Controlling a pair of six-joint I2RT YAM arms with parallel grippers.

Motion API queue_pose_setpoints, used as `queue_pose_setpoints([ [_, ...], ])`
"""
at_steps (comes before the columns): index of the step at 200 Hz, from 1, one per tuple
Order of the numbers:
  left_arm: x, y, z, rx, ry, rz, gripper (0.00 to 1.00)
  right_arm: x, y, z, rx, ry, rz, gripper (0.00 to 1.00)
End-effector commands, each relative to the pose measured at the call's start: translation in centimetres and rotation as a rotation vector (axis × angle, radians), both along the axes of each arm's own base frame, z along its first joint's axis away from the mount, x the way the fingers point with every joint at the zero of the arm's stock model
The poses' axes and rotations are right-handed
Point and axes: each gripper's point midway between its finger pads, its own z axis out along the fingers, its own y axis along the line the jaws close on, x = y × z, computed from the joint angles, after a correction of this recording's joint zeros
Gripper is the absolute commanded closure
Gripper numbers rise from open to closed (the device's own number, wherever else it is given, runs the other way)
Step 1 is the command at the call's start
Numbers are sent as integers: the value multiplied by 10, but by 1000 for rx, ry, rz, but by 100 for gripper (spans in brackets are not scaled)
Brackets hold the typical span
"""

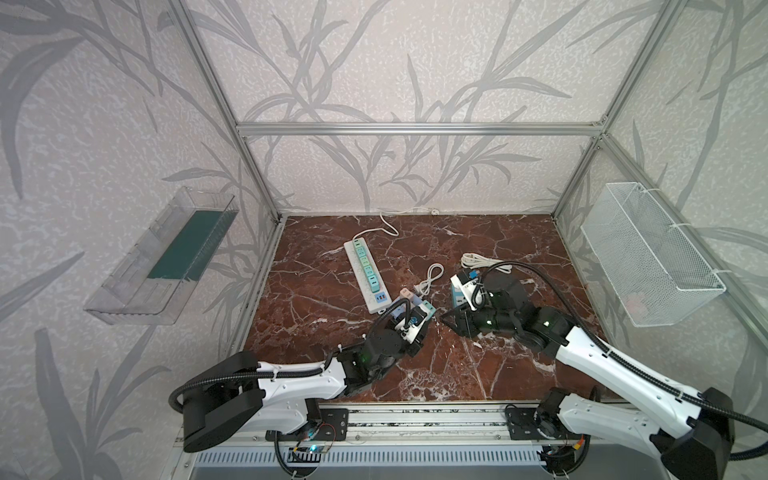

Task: Insert the plug
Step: 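Take the teal adapter with the right gripper while the left releases and withdraws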

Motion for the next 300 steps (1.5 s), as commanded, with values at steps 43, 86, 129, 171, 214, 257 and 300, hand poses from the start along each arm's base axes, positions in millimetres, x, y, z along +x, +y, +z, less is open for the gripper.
queue_pose_setpoints([
  [43, -8, -7, -4, -13, 12, -63, 100, 6, 33, -1, -14, 37, 70, 49],
  [86, -16, -8, -1, -13, -4, -113, 100, 13, 41, -16, -42, 80, 62, 45],
  [129, -22, -6, 2, -29, -16, -142, 100, 16, 46, -10, -18, 70, 68, 70],
  [171, -19, 2, 3, -24, -41, -105, 100, 4, 57, -14, 2, 141, 141, 76],
  [214, -4, 21, 12, -70, -46, 39, 35, 15, 47, -4, -18, 81, 79, 98],
  [257, 14, 71, 30, -111, -29, 316, 21, 66, -14, 28, -186, -125, -153, 100],
  [300, 31, 152, 36, -166, 15, 740, 16, 114, -84, 11, -415, -207, -404, 100],
])
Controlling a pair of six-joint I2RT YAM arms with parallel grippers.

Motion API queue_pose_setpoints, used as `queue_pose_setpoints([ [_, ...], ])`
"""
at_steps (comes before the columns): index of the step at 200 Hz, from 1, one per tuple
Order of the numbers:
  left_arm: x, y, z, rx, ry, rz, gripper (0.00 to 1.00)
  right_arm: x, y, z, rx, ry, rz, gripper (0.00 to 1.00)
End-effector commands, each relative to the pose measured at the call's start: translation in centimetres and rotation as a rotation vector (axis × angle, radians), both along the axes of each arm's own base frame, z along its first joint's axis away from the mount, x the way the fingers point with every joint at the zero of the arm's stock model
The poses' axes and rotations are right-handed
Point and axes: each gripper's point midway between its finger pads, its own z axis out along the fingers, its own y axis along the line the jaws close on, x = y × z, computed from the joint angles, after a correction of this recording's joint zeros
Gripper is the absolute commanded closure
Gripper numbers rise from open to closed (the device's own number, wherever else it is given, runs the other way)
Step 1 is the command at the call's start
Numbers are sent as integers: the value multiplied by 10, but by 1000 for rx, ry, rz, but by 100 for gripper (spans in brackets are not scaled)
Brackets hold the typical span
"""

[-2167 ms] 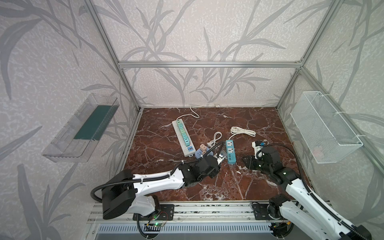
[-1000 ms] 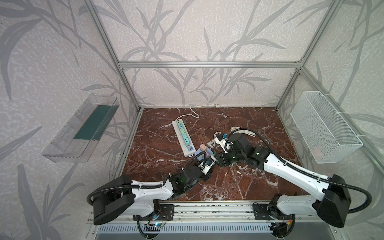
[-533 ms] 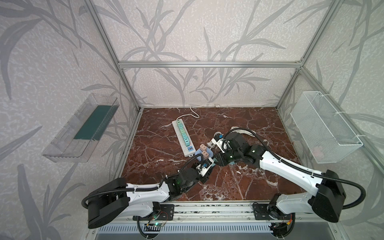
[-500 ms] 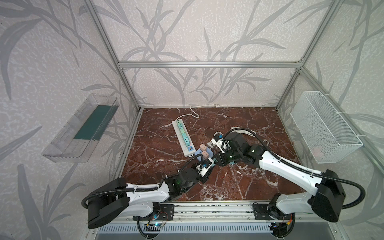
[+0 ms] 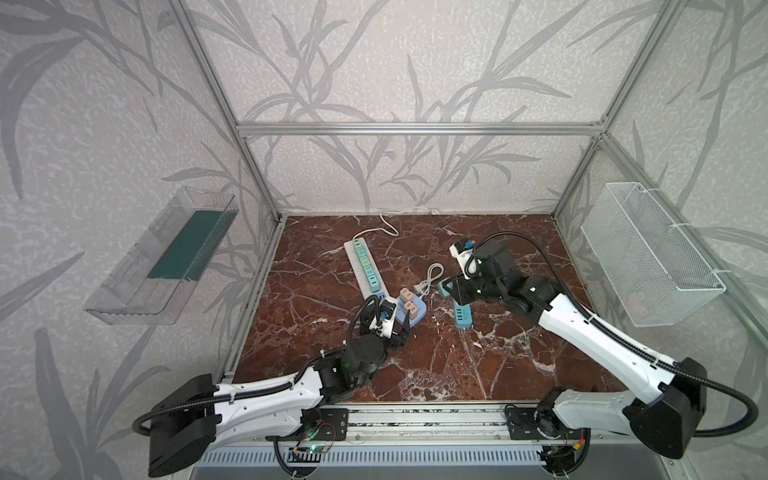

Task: Insert the plug
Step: 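Take the teal adapter with the right gripper while the left releases and withdraws, then lower the teal adapter into the teal power strip socket with the right gripper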

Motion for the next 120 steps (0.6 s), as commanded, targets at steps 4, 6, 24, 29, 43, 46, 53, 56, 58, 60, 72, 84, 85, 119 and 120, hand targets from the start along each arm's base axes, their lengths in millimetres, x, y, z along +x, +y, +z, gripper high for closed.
queue_pose_setpoints([
  [4, 8, 57, -9, -40, 51, 285, 16, 25, -51, -19, -219, -48, -169, 100],
  [6, 8, 58, -9, -45, 54, 288, 16, 27, -54, -20, -226, -48, -181, 100],
  [24, 7, 61, -15, -109, 84, 281, 16, 43, -65, -31, -200, -25, -221, 100],
  [29, 7, 61, -15, -131, 88, 273, 16, 48, -67, -35, -186, -13, -230, 100],
  [43, 7, 61, -16, -177, 92, 249, 16, 58, -70, -48, -163, 18, -245, 100],
  [46, 7, 62, -16, -185, 91, 250, 16, 60, -70, -50, -163, 24, -249, 100],
  [53, 7, 63, -15, -204, 92, 249, 16, 63, -70, -56, -159, 38, -254, 100],
  [56, 7, 64, -15, -210, 93, 250, 16, 65, -70, -59, -158, 44, -255, 100],
  [58, 7, 64, -15, -216, 92, 250, 16, 66, -69, -60, -157, 45, -256, 100],
  [60, 8, 65, -15, -217, 93, 251, 16, 67, -69, -63, -158, 48, -255, 100],
  [72, 9, 67, -15, -224, 93, 255, 16, 72, -68, -75, -167, 66, -265, 100],
  [84, 11, 71, -16, -224, 97, 271, 16, 76, -65, -85, -175, 91, -266, 100],
  [85, 12, 72, -15, -226, 97, 273, 16, 76, -65, -86, -176, 93, -266, 100],
  [119, 13, 74, -19, -232, 120, 275, 16, 79, -60, -111, -186, 159, -262, 100],
  [120, 13, 74, -19, -234, 121, 275, 16, 79, -60, -112, -187, 162, -262, 100],
])
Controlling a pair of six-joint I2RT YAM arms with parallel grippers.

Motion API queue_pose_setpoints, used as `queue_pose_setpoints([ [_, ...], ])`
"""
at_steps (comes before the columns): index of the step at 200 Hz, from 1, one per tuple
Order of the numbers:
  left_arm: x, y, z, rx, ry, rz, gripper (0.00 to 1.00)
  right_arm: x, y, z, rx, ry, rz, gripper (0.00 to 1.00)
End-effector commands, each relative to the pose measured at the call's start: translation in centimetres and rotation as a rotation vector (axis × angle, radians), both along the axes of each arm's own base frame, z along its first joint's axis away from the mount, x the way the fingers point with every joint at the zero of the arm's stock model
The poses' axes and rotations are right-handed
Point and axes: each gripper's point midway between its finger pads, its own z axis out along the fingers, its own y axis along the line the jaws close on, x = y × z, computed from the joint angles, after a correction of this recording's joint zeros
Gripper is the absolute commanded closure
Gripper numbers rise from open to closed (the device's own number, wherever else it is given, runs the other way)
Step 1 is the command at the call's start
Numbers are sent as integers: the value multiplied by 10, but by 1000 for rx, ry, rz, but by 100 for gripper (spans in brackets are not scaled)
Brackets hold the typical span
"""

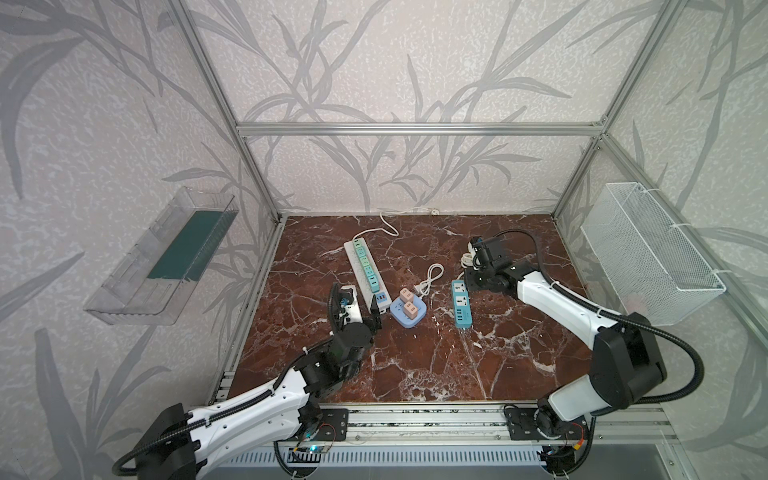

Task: Insert the plug
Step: 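Lower the teal adapter into the teal power strip socket with the right gripper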

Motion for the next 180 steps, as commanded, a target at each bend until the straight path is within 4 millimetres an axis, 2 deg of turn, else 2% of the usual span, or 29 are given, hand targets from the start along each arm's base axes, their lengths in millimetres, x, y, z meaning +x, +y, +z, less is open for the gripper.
queue_pose_setpoints([
  [1, -1, 2, -5, -40, 19, 5, 16, 6, 8, -3, 26, 0, -7, 100],
  [31, -2, 0, -9, -58, 26, -12, 16, 9, 8, -16, 12, 19, -4, 100],
  [109, 1, -8, -16, -76, 37, -53, 16, 21, 3, -25, -33, 13, -42, 100],
  [153, 2, -10, -20, -77, 51, -57, 16, 17, -6, -33, -79, 44, -62, 100],
  [180, 2, -9, -20, -73, 51, -57, 16, 14, -3, -37, -63, 57, -53, 100],
])
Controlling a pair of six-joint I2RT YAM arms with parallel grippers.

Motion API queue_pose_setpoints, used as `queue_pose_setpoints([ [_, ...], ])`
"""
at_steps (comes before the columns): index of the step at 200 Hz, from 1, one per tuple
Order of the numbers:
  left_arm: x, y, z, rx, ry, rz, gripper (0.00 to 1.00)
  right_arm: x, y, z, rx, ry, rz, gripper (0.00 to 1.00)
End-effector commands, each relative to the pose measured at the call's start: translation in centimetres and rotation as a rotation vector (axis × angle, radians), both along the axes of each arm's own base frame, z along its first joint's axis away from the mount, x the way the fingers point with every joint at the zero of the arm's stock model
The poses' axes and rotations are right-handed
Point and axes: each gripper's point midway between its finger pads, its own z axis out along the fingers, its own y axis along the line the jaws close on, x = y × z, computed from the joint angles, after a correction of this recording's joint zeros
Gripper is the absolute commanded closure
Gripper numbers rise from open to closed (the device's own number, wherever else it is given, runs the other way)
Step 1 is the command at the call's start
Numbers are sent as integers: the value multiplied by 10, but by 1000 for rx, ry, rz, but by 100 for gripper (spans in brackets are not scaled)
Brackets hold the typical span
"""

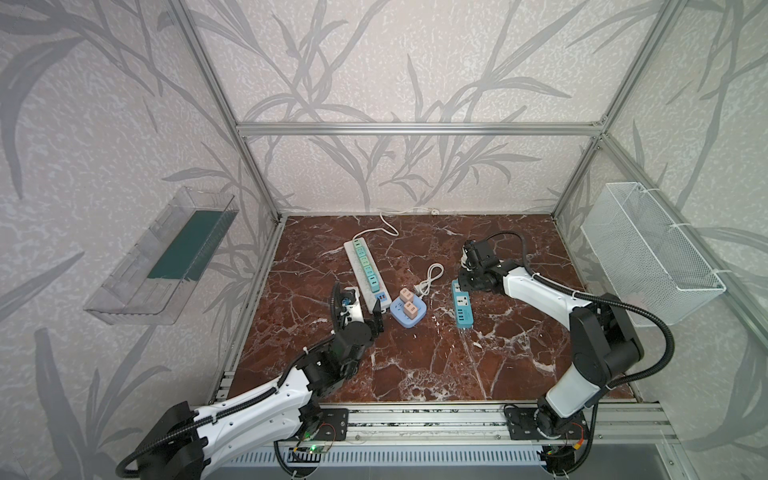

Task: Insert the plug
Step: 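Lower the teal adapter into the teal power strip socket with the right gripper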

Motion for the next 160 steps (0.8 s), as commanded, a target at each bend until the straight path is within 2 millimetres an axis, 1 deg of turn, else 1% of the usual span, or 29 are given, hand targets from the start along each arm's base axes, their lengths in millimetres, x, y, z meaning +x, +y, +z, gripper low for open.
queue_pose_setpoints([
  [1, 1, 3, 1, -25, -3, 17, 16, -3, -4, -7, -25, 32, -15, 100],
  [6, 0, 3, 1, -28, -5, 16, 16, -3, -4, -7, -26, 35, -14, 100],
  [8, 0, 3, 0, -28, -5, 16, 16, -4, -4, -15, -36, 54, -14, 100],
  [11, 1, 3, 1, -28, -6, 17, 16, -4, -4, -17, -38, 61, -13, 100],
  [41, -1, 4, 1, -24, 1, 13, 16, -4, -1, -21, -43, 74, 14, 100],
  [59, -1, 5, 0, -34, -7, 16, 16, -7, -1, -30, -58, 117, 21, 100],
  [83, -2, 6, 0, -32, 0, 15, 16, -9, -5, -35, -75, 125, 5, 100],
  [94, -2, 6, 0, -32, -2, 16, 16, -11, -2, -38, -63, 131, 15, 100],
  [130, -2, 7, 1, -35, -4, 17, 16, -21, -1, -57, -86, 176, 23, 100],
  [160, -3, 6, 1, -38, 5, 10, 16, -32, -4, -78, -107, 240, 41, 100],
])
